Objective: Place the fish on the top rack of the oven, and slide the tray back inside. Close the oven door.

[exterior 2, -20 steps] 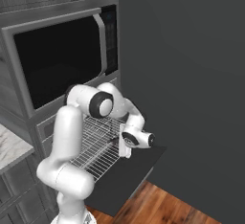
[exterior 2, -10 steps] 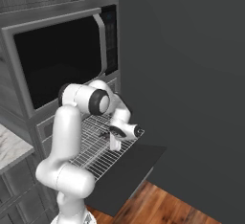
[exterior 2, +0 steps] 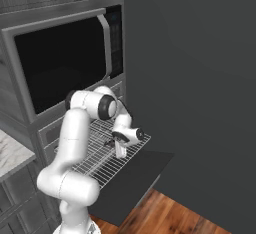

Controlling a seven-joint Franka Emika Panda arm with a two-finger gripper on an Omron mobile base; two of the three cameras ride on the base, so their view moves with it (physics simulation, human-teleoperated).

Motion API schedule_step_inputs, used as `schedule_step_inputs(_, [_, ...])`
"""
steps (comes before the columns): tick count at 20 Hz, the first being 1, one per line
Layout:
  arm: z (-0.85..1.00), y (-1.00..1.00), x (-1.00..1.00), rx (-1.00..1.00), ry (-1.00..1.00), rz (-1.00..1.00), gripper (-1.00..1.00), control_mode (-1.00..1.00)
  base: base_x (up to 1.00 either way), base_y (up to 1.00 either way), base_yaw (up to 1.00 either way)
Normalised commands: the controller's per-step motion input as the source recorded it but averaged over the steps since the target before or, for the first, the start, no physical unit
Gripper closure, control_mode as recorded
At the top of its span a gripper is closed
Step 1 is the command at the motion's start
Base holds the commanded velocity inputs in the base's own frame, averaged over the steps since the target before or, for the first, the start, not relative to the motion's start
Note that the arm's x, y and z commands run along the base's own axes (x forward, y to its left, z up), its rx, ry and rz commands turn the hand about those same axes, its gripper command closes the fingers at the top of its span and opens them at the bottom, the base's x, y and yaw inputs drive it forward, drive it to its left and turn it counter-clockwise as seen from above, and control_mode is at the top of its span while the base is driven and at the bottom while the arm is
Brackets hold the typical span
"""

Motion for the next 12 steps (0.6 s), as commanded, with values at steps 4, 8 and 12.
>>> schedule_step_inputs(4, [-0.57, -0.03, 0.14, -0.03, 0.0, 0.11, -1.0, -1.0, 0.0, 0.0, 0.0])
schedule_step_inputs(8, [-0.57, -0.17, 0.08, 0.0, -0.01, 0.13, -1.0, -1.0, 0.0, 0.0, 0.0])
schedule_step_inputs(12, [-0.53, -0.12, 0.06, 0.0, -0.04, 0.13, -1.0, -1.0, 0.0, 0.0, 0.0])
